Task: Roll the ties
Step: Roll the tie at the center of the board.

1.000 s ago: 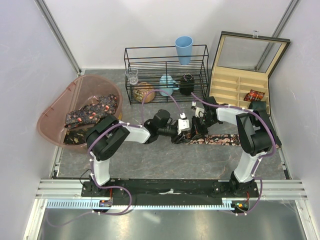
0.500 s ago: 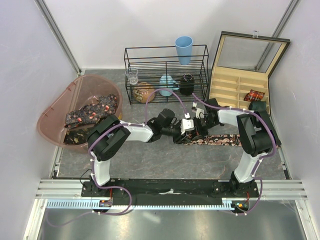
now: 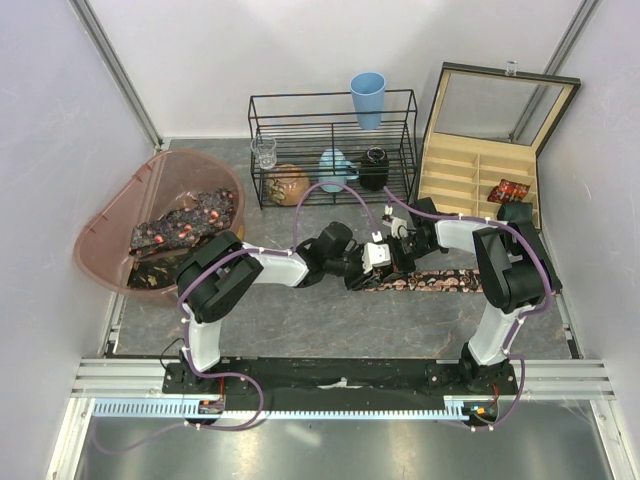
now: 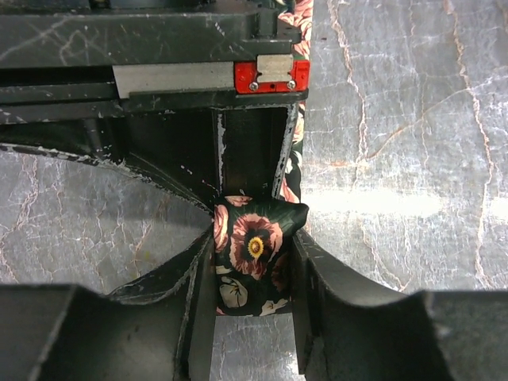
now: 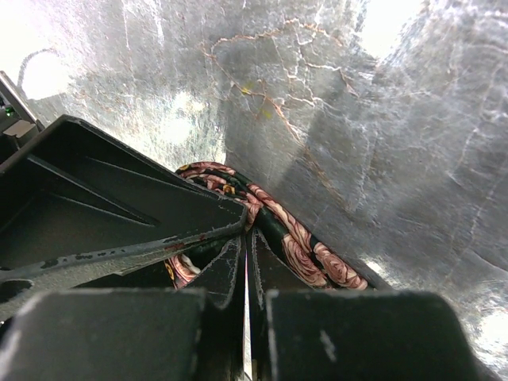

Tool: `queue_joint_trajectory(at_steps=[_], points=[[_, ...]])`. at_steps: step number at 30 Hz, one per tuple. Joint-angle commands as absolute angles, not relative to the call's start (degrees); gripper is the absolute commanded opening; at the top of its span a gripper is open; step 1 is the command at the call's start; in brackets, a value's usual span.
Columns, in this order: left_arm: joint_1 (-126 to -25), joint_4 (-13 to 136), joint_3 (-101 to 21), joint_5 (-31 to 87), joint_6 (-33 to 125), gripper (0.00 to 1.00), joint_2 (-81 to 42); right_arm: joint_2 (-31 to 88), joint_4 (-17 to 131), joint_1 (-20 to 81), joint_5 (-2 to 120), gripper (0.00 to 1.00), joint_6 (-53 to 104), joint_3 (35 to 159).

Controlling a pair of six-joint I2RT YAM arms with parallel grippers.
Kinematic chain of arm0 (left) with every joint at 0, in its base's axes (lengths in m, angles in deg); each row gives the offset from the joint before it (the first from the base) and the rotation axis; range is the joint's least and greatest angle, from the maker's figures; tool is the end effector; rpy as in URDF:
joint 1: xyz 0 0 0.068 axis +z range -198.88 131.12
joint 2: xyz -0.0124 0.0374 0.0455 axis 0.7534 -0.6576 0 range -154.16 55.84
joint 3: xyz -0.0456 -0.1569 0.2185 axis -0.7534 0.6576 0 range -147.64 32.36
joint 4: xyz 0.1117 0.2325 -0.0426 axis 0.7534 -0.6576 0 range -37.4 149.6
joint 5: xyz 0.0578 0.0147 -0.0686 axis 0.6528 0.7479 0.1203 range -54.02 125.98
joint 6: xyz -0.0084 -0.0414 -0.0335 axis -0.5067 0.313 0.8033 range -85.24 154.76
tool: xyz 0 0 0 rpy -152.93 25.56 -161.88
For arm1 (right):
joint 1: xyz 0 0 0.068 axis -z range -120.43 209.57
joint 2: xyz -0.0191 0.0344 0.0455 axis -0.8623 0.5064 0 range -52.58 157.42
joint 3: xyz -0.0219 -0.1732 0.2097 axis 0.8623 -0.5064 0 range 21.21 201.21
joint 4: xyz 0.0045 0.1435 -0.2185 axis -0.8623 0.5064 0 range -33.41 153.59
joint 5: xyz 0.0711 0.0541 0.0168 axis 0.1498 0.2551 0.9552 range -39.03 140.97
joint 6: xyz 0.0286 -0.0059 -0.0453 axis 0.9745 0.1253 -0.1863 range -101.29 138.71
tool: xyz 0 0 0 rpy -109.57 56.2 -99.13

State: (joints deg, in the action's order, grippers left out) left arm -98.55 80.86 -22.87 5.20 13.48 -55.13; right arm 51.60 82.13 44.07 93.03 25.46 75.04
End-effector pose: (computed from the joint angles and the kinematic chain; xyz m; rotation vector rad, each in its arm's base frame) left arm 0.2374 -0.3078 0.1320 1.5231 1.5927 -0.8635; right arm 0.2940 0.1062 0.1218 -0.3506 2.8134 1.1359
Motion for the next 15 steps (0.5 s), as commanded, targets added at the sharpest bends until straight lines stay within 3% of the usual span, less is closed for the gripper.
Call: queue_joint_trajectory(at_steps=[1,4,7,9,15], points=[[-99.51,67.43,-23.63,12.42,10.50,0.41,-58.50,53.06,86.29,43.23,91.22,0.00,22.67,74.56],[-99.60,64.01,-25.12,14.00,10.33,0.36,-58.59,52.80,87.61,44.01,91.57,0.01,22.49,75.35],[-99.77,60.93,-26.09,15.15,9.89,0.29,-58.85,52.01,90.32,45.94,92.36,0.09,21.44,77.10],[-99.95,60.31,-26.00,15.67,9.89,0.27,-58.85,51.74,91.82,47.00,94.46,0.23,20.56,78.16],[-100.65,57.06,-26.27,17.61,8.66,0.24,-59.73,51.13,98.77,48.67,98.86,0.44,16.96,82.03]])
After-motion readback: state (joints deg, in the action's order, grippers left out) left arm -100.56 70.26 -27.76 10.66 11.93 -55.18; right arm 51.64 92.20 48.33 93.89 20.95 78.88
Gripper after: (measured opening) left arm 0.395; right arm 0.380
